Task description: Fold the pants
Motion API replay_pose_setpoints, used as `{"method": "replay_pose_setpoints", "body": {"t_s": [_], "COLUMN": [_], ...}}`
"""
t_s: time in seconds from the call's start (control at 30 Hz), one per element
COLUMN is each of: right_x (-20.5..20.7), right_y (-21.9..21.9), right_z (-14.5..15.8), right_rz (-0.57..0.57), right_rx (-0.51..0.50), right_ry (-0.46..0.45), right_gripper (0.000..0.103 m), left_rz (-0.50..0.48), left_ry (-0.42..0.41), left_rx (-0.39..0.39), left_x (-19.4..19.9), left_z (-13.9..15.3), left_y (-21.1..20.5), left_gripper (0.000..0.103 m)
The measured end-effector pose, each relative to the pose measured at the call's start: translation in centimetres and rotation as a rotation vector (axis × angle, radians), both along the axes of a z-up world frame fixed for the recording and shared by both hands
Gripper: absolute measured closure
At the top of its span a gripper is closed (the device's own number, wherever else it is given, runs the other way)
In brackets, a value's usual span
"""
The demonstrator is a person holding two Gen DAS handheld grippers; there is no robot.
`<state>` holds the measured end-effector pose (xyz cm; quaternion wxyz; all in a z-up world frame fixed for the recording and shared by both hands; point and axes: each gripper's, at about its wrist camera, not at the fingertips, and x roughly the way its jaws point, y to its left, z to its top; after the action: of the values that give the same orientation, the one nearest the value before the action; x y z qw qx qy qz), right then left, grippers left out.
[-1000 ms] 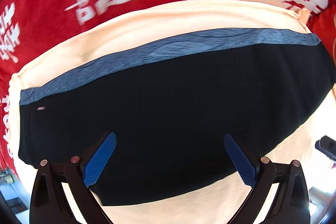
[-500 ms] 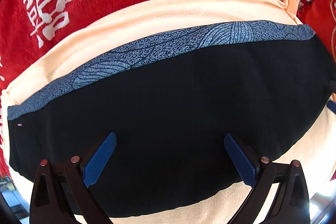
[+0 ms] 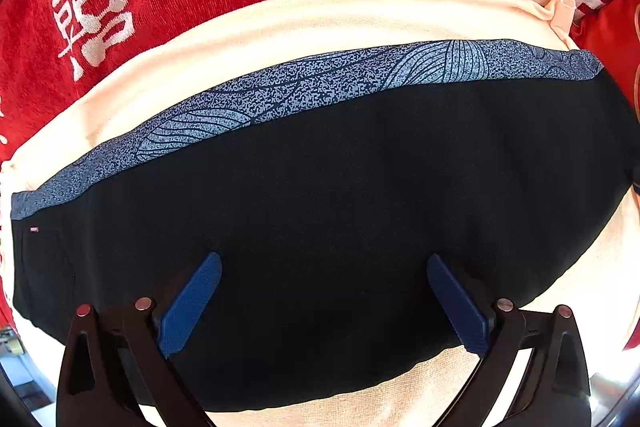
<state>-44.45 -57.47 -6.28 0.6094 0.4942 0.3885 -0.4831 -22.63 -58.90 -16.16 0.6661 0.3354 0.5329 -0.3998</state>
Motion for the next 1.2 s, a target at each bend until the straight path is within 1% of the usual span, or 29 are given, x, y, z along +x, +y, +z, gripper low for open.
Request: {"method": "replay_pose_setpoints", "body": {"t_s": [0.03, 0.1, 0.2, 0.3, 0.37, 0.47, 0.53, 0.7, 0.73, 0.8, 0.83, 0.87, 0.9, 0.93, 0.97, 1.0, 1.07, 1.1, 1.2], "right_x": [-0.2, -0.5, -0.5, 0.5, 1.2, 1.5, 1.7, 1.7, 1.8, 2.4, 2.6, 2.6, 2.5, 2.5, 2.6, 2.8, 3.3, 3.7, 5.0], "right_y": [0.4, 1.0, 1.7, 1.7, 1.2, -0.2, -1.3, -4.0, -4.4, -4.6, -4.6, -4.5, -4.3, -3.9, -3.4, -2.7, -0.5, 0.6, 4.8], "right_z": [0.3, 0.8, 1.7, 2.6, 2.7, 2.4, 1.8, -1.4, -1.5, -1.0, -0.6, -0.4, 0.0, 0.5, 0.9, 1.0, 1.0, 0.8, -0.2], "right_rz": [-0.01, -0.029, -0.041, -0.005, 0.023, 0.013, 0.011, 0.034, 0.045, 0.067, 0.066, 0.057, 0.046, 0.043, 0.05, 0.062, 0.084, 0.094, 0.139], "right_rx": [-0.005, -0.017, -0.045, -0.079, -0.094, -0.096, -0.103, -0.055, -0.066, -0.097, -0.101, -0.096, -0.09, -0.084, -0.073, -0.055, 0.001, 0.031, 0.106], "right_ry": [0.008, 0.017, 0.008, -0.02, -0.021, -0.025, -0.007, 0.053, 0.059, 0.102, 0.108, 0.094, 0.061, 0.023, -0.011, -0.043, -0.111, -0.129, -0.105], "right_gripper": [0.083, 0.083, 0.083, 0.083, 0.082, 0.081, 0.081, 0.082, 0.082, 0.081, 0.078, 0.075, 0.065, 0.059, 0.05, 0.047, 0.047, 0.047, 0.047], "left_rz": [-0.001, -0.002, -0.003, -0.007, -0.007, -0.007, -0.009, -0.008, -0.009, -0.01, -0.01, -0.011, -0.012, -0.013, -0.014, -0.014, -0.013, -0.013, -0.016], "left_ry": [0.002, 0.008, 0.014, 0.011, 0.011, 0.011, 0.009, 0.008, 0.009, 0.011, 0.014, 0.015, 0.016, 0.018, 0.019, 0.02, 0.022, 0.023, 0.016], "left_rx": [-0.001, -0.001, 0.002, 0.003, 0.003, 0.002, 0.0, -0.003, -0.004, -0.005, -0.006, -0.006, -0.008, -0.009, -0.01, -0.01, -0.011, -0.013, -0.022], "left_x": [0.8, 1.5, 2.7, 2.6, 2.6, 2.7, 2.7, 2.3, 2.3, 2.2, 2.2, 2.1, 2.1, 2.1, 2.0, 2.0, 2.0, 2.0, 2.0], "left_z": [0.0, -0.5, -0.8, -0.7, -0.7, -0.7, -0.7, -0.8, -0.7, -0.7, -0.7, -0.7, -0.7, -0.7, -0.7, -0.7, -0.6, -0.4, 0.2], "left_y": [1.1, 1.4, 1.5, 1.6, 1.4, 1.5, 1.5, 1.7, 1.7, 1.8, 1.9, 2.0, 2.1, 2.1, 2.2, 2.3, 2.4, 2.4, 3.0], "left_gripper": [0.0, 0.0, 0.0, 0.0, 0.0, 0.0, 0.0, 0.0, 0.0, 0.0, 0.0, 0.0, 0.0, 0.0, 0.0, 0.0, 0.0, 0.0, 0.0]}}
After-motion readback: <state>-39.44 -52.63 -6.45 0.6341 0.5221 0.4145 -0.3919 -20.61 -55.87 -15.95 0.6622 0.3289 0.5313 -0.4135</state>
